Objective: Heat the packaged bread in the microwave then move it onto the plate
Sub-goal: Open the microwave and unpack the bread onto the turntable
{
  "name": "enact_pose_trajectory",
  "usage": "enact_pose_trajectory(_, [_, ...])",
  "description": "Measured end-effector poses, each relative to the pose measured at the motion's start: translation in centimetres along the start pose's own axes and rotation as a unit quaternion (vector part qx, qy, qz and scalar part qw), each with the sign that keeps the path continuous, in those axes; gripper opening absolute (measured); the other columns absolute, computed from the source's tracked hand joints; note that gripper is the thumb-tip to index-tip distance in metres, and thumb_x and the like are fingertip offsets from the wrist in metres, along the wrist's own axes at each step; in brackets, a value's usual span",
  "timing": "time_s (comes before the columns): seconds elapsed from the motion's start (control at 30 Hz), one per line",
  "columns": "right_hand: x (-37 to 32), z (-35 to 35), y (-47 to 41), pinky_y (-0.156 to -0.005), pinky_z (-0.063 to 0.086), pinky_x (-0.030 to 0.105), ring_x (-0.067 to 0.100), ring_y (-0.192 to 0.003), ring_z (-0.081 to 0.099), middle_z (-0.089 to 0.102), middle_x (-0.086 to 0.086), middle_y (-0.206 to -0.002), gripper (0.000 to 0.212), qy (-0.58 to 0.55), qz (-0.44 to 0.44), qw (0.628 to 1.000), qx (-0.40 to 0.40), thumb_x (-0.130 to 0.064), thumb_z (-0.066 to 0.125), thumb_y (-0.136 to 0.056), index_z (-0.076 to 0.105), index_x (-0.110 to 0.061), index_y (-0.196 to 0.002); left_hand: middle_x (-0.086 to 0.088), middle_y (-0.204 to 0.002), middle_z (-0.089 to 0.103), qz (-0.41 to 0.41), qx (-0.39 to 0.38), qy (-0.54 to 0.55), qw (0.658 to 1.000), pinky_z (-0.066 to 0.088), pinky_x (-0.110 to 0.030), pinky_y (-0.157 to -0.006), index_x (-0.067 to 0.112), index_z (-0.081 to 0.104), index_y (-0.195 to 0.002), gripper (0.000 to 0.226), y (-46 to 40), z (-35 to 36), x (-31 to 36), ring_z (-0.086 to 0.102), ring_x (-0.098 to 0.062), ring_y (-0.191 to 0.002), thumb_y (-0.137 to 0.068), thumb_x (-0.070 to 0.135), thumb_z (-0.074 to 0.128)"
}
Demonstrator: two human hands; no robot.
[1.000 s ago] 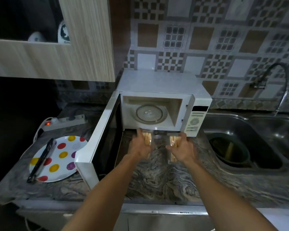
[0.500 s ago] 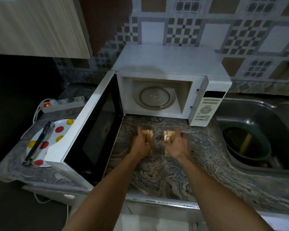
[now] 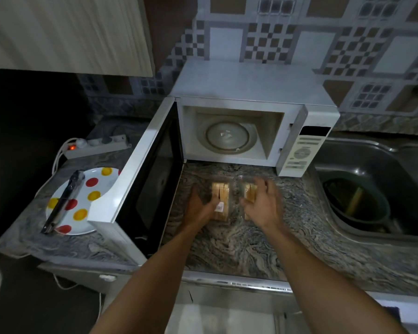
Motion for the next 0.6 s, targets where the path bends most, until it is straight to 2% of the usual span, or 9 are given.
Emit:
enact_pose_trajectory(0.07, [-1.9, 0.1, 0.6, -0.092, 0.046, 0.041, 0.027, -0.108, 0.052, 0.054, 0.006, -0.113, 0.044, 0.057, -0.098, 0.993, 0.031, -0.038, 0.076, -0.079, 0.062, -0.018, -0.115, -0.009, -0.135, 0.059, -0.021, 0.039, -0.005, 0.999, 0.042, -0.028, -0.100, 0.013, 0.052, -0.139, 0.059, 0.6, -1.0, -1.0, 0.055, -0.028, -0.124, -0.086, 0.036, 0.066])
enact_pose_trajectory(0.1, [-3.0, 0.7, 1.0, -0.087, 0.046, 0.038, 0.024, -0.102, 0.054, 0.055, 0.002, -0.106, 0.033, 0.059, -0.133, 0.989, 0.005, -0.040, 0.073, -0.081, 0.064, -0.021, -0.106, -0.011, -0.124, 0.065, -0.028, 0.042, 0.000, 0.999, 0.043, -0.026, -0.092, 0.011, 0.064, -0.123, 0.041, 1.1, -1.4, -1.4, 0.059, -0.029, -0.118, -0.088, 0.033, 0.063])
enact_pose_trajectory(0.17, [-4.4, 2.8, 1.9, -0.082, 0.048, 0.032, 0.016, -0.097, 0.056, 0.056, -0.006, -0.103, 0.022, 0.051, -0.168, 0.977, -0.122, -0.044, 0.066, -0.087, 0.064, -0.027, -0.100, -0.010, -0.103, 0.072, -0.018, 0.018, -0.006, 1.000, 0.045, -0.025, -0.080, 0.016, 0.072, -0.093, 0.015, 1.6, -1.2, -1.8, 0.066, -0.026, -0.102, -0.090, 0.028, 0.064])
enact_pose_trajectory(0.2, [-5.0, 3.9, 2.5, -0.081, 0.049, 0.032, 0.016, -0.096, 0.057, 0.058, -0.006, -0.105, 0.021, 0.057, -0.185, 0.963, -0.186, -0.044, 0.064, -0.089, 0.064, -0.027, -0.101, -0.009, -0.099, 0.073, -0.010, 0.001, -0.008, 1.000, 0.047, -0.026, -0.077, 0.018, 0.071, -0.090, 0.010, 1.8, -1.0, -2.0, 0.067, -0.024, -0.095, -0.090, 0.026, 0.066])
enact_pose_trajectory(0.27, [-5.8, 5.2, 3.5, -0.080, 0.051, 0.032, 0.019, -0.097, 0.060, 0.062, -0.002, -0.107, 0.017, 0.075, -0.208, 0.943, -0.250, -0.036, 0.066, -0.090, 0.066, -0.025, -0.103, -0.005, -0.100, 0.072, 0.006, -0.037, -0.002, 0.999, 0.050, -0.026, -0.075, 0.021, 0.068, -0.098, 0.014, 2.2, -0.6, -2.0, 0.064, -0.016, -0.087, -0.085, 0.024, 0.073])
enact_pose_trajectory(0.4, [-5.8, 6.5, 3.7, -0.084, 0.053, 0.037, 0.022, -0.098, 0.063, 0.066, 0.002, -0.106, 0.015, 0.063, -0.197, 0.946, -0.250, -0.022, 0.064, -0.093, 0.074, -0.023, -0.104, 0.004, -0.090, 0.069, 0.036, -0.102, 0.017, 0.994, 0.046, -0.015, -0.063, 0.028, 0.062, -0.095, 0.036, 2.8, -0.1, -2.0, 0.059, 0.000, -0.073, -0.071, 0.016, 0.087])
enact_pose_trajectory(0.53, [-4.7, 6.9, 3.1, -0.081, 0.053, 0.034, 0.017, -0.088, 0.062, 0.069, -0.004, -0.093, 0.010, -0.007, -0.117, 0.952, -0.282, -0.026, 0.068, -0.091, 0.078, -0.029, -0.089, 0.012, -0.079, 0.061, 0.051, -0.092, 0.000, 0.994, 0.042, -0.010, -0.058, 0.010, 0.065, -0.116, 0.052, 2.7, -0.4, -3.1, 0.055, 0.004, -0.067, -0.069, 0.008, 0.088])
enact_pose_trajectory(0.6, [-4.5, 6.9, 3.0, -0.079, 0.051, 0.030, 0.016, -0.088, 0.061, 0.069, -0.003, -0.093, 0.012, -0.014, -0.098, 0.952, -0.289, -0.024, 0.067, -0.092, 0.078, -0.028, -0.088, 0.012, -0.077, 0.060, 0.050, -0.082, -0.021, 0.995, 0.041, -0.007, -0.055, 0.008, 0.066, -0.115, 0.052, 2.8, -0.4, -3.4, 0.054, 0.002, -0.066, -0.067, 0.004, 0.087])
Point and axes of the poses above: each hand's wrist, its own y-axis away from the middle knuckle, its own z-axis out of the palm, x = y × z, the point moved 8 cm from there along -y, towards the middle knuckle
